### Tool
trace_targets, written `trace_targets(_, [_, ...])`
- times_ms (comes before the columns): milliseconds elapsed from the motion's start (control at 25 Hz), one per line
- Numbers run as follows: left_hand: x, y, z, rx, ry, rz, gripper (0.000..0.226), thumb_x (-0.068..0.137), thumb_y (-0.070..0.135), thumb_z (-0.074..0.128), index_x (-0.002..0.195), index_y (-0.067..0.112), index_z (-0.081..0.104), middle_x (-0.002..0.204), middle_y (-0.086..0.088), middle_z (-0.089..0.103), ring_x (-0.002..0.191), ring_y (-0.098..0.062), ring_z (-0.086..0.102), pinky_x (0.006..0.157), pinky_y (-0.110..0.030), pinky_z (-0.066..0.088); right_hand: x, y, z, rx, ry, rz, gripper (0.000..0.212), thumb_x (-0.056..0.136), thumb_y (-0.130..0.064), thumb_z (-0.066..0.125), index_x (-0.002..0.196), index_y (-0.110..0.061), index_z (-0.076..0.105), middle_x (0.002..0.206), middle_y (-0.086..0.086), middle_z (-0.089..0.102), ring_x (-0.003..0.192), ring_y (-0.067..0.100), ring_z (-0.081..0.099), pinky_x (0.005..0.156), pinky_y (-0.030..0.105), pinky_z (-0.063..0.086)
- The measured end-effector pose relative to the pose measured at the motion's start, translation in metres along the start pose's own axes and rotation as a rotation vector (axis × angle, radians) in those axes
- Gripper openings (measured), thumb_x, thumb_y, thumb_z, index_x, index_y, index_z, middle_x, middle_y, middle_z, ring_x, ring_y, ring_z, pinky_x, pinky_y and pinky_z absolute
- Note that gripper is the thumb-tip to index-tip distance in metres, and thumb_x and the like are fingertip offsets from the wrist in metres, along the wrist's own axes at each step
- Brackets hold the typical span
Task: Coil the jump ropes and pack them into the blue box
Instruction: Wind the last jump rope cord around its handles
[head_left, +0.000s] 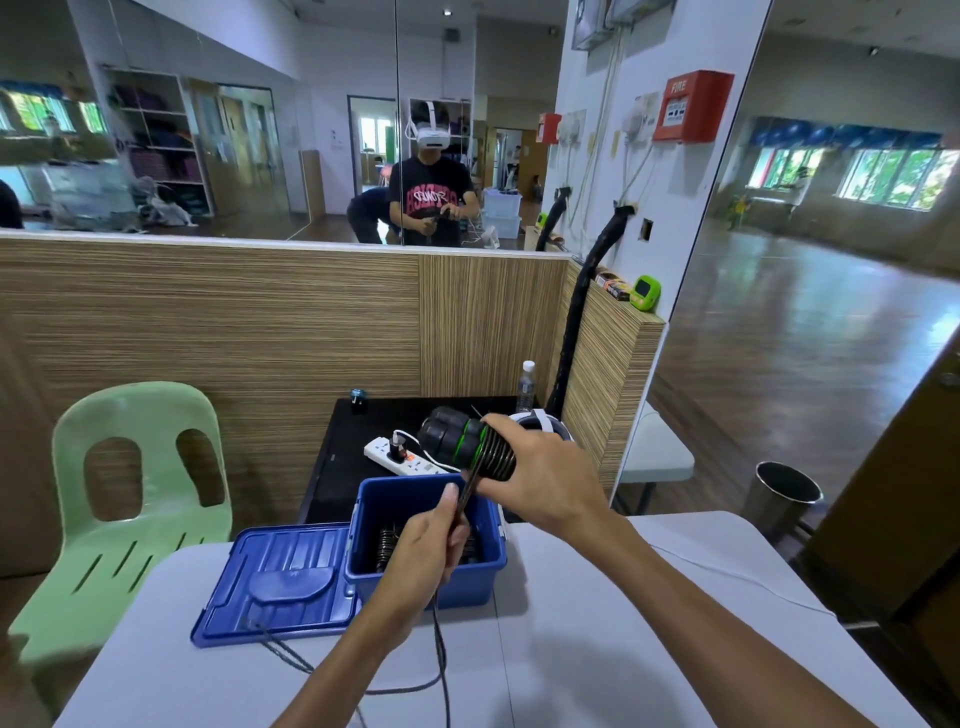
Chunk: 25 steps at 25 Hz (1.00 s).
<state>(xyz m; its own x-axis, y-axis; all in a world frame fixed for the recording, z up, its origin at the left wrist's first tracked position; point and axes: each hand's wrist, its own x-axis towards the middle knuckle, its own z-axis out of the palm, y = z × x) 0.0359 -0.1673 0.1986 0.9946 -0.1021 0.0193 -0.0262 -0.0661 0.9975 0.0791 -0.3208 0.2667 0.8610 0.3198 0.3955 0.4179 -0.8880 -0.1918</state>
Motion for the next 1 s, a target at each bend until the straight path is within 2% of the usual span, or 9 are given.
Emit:
trace_targets(120, [0.014,-0.014,-0.008,0.106,0.028,0.072,0.047,0.097,0.047,0.035,0.058,0.021,0.041,0.049,0.009,0.03,0.046,-0.007,0.022,0.046,-0.022,0.019,-0.005,0.001,-0.007,0.052,-0.06,-0.116,0.061,0.075,-0.061,0.064,0.13,-0.042,0.045,0.095,-0.008,0.068,0.084,0.017,0.064,0.07,0.031,0.051])
trace_targets(240, [0.033,-0.013,-0.014,0.212,0.035,0.178,0.04,0.1,0.016,0.048,0.061,0.027,0.046,0.051,0.011,0.041,0.046,-0.002,0.034,0.049,-0.016,0.028,-0.011,0.005,-0.011,0.088,-0.145,-0.191,0.065,0.072,-0.07,0.065,0.129,-0.044,0.047,0.097,-0.011,0.069,0.085,0.013,0.063,0.074,0.03,0.048])
trace_targets(320, [0.04,-0.01,-0.016,0.343,-0.01,0.212,0.02,0.084,0.032,0.052,0.067,0.023,0.047,0.063,0.01,0.048,0.055,0.006,0.046,0.057,-0.016,0.034,-0.016,0.007,-0.011,0.087,-0.17,-0.233,0.07,0.07,-0.082,0.059,0.128,-0.045,0.047,0.098,-0.013,0.069,0.087,0.01,0.063,0.074,0.028,0.045])
trace_targets(440, [0.05,-0.002,-0.019,0.386,-0.233,0.157,0.048,0.063,0.063,0.054,0.055,0.017,0.044,0.053,0.012,0.048,0.05,0.0,0.047,0.061,-0.02,0.037,-0.024,0.007,-0.012,0.073,-0.146,-0.365,0.063,0.074,-0.079,0.057,0.126,-0.044,0.049,0.094,-0.013,0.068,0.084,0.009,0.062,0.071,0.031,0.049])
trace_targets(560, [0.065,0.016,-0.026,0.731,-0.353,0.286,0.074,0.08,0.072,0.047,0.05,0.004,0.05,0.048,0.002,0.037,0.048,-0.007,0.033,0.053,-0.024,0.032,-0.035,0.006,-0.01,0.091,-0.16,-0.468,0.055,0.077,-0.067,0.061,0.123,-0.038,0.054,0.094,-0.012,0.066,0.081,0.007,0.06,0.065,0.031,0.048])
trace_targets(680, [0.074,0.045,-0.038,1.203,-0.413,0.393,0.068,0.092,0.062,0.039,0.049,0.01,0.048,0.046,-0.002,0.044,0.044,-0.013,0.039,0.05,-0.026,0.034,-0.043,0.004,0.002,0.013,-0.205,-0.507,0.059,0.076,-0.068,0.058,0.125,-0.035,0.053,0.09,-0.006,0.067,0.077,0.017,0.061,0.058,0.03,0.041])
trace_targets(800, [0.071,0.075,-0.035,1.548,-0.353,0.314,0.06,0.092,0.062,0.039,0.051,0.019,0.046,0.061,0.002,0.054,0.066,-0.023,0.057,0.06,-0.032,0.042,-0.042,0.0,0.016,-0.143,-0.22,-0.475,0.062,0.078,-0.07,0.052,0.124,-0.029,0.051,0.086,0.001,0.065,0.074,0.024,0.061,0.056,0.03,0.04])
trace_targets(880, [0.063,0.088,-0.027,1.619,-0.278,0.277,0.053,0.093,0.061,0.039,0.059,0.021,0.05,0.072,0.0,0.056,0.081,-0.028,0.062,0.064,-0.032,0.04,-0.035,-0.001,0.019,-0.247,-0.207,-0.383,0.067,0.082,-0.069,0.05,0.129,-0.021,0.047,0.09,0.007,0.065,0.078,0.031,0.062,0.056,0.034,0.042])
trace_targets(1000, [0.046,0.097,-0.016,1.688,-0.186,0.273,0.036,0.098,0.043,0.042,0.092,0.014,0.062,0.098,-0.008,0.065,0.095,-0.031,0.062,0.069,-0.035,0.039,-0.024,-0.004,0.019,-0.32,-0.201,-0.253,0.066,0.086,-0.063,0.051,0.134,-0.018,0.042,0.094,0.01,0.063,0.081,0.034,0.062,0.056,0.034,0.031])
